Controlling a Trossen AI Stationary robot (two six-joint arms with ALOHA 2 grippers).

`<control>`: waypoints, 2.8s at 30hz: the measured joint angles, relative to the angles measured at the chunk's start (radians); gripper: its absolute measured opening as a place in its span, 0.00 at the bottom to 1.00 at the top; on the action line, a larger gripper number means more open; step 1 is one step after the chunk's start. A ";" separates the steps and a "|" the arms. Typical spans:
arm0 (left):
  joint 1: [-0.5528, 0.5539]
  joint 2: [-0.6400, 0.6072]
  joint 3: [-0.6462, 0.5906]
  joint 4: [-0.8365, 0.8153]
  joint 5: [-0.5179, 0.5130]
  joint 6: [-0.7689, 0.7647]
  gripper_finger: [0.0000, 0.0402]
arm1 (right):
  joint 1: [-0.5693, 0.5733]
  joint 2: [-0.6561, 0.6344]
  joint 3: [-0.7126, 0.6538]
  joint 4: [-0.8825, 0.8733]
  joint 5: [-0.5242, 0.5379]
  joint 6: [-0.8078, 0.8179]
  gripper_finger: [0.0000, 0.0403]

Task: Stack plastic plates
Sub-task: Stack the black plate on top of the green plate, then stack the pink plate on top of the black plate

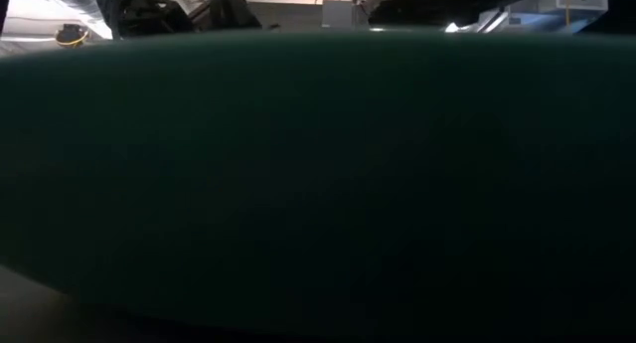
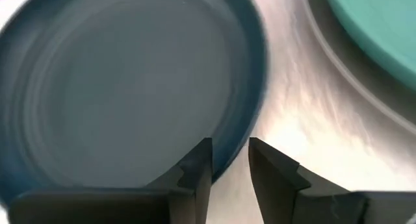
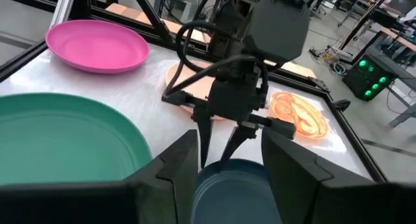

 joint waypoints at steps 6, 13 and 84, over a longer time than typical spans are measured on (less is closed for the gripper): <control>0.000 0.008 0.000 0.003 0.000 0.001 0.16 | 0.000 0.000 0.000 0.005 0.001 -0.023 0.40; 0.000 0.008 0.006 0.008 -0.001 0.024 0.03 | 0.000 0.000 0.000 -0.004 0.000 -0.022 0.40; -0.582 -0.138 0.383 -0.727 -0.018 -0.738 0.26 | 0.131 -0.058 -0.035 -0.438 0.212 0.266 0.40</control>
